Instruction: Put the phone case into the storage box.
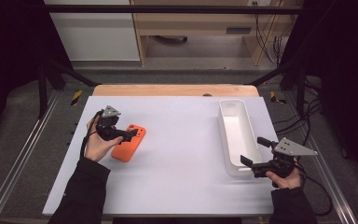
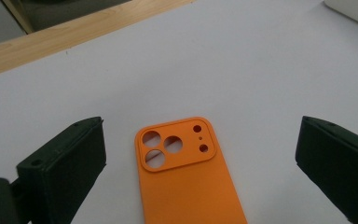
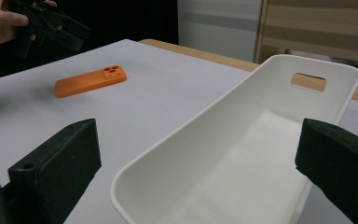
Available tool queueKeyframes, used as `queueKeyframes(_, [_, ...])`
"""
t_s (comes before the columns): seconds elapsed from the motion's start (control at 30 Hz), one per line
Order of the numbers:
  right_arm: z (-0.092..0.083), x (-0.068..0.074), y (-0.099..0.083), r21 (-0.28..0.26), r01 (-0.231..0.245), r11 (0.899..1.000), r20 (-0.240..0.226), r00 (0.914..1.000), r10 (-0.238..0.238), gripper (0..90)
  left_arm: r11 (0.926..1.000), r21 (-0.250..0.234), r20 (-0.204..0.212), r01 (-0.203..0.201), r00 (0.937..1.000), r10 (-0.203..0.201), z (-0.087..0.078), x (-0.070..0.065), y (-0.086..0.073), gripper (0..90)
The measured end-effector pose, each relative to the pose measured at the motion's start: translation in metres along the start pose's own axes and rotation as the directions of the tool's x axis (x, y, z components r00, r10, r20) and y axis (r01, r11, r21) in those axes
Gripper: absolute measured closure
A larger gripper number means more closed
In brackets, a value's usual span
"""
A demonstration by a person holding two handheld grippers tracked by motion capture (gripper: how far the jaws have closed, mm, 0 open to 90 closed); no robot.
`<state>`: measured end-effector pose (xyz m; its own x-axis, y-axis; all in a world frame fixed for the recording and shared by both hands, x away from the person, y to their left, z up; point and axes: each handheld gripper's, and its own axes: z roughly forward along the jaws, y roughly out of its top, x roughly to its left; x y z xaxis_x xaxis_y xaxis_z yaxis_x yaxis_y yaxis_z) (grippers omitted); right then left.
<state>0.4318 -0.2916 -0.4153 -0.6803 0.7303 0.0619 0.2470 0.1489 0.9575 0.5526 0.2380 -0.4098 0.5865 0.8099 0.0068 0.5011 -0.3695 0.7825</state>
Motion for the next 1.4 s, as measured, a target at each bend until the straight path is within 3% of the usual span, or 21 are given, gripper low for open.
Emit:
queueKeyframes(0.37, [0.0, 0.0, 0.0, 0.0, 0.001, 1.0, -0.004, 1.0, -0.001, 0.5, 0.9991, 0.027, 0.006, 0.032, 0.9995, -0.032, 0.01, 0.003, -0.007, 1.5])
queueKeyframes(1.4, [0.0, 0.0, 0.0, -0.001, 0.002, 1.0, -0.003, 1.0, -0.002, 0.5, 0.9907, 0.124, 0.004, 0.056, 0.9983, -0.057, 0.032, 0.0, -0.028, 0.9])
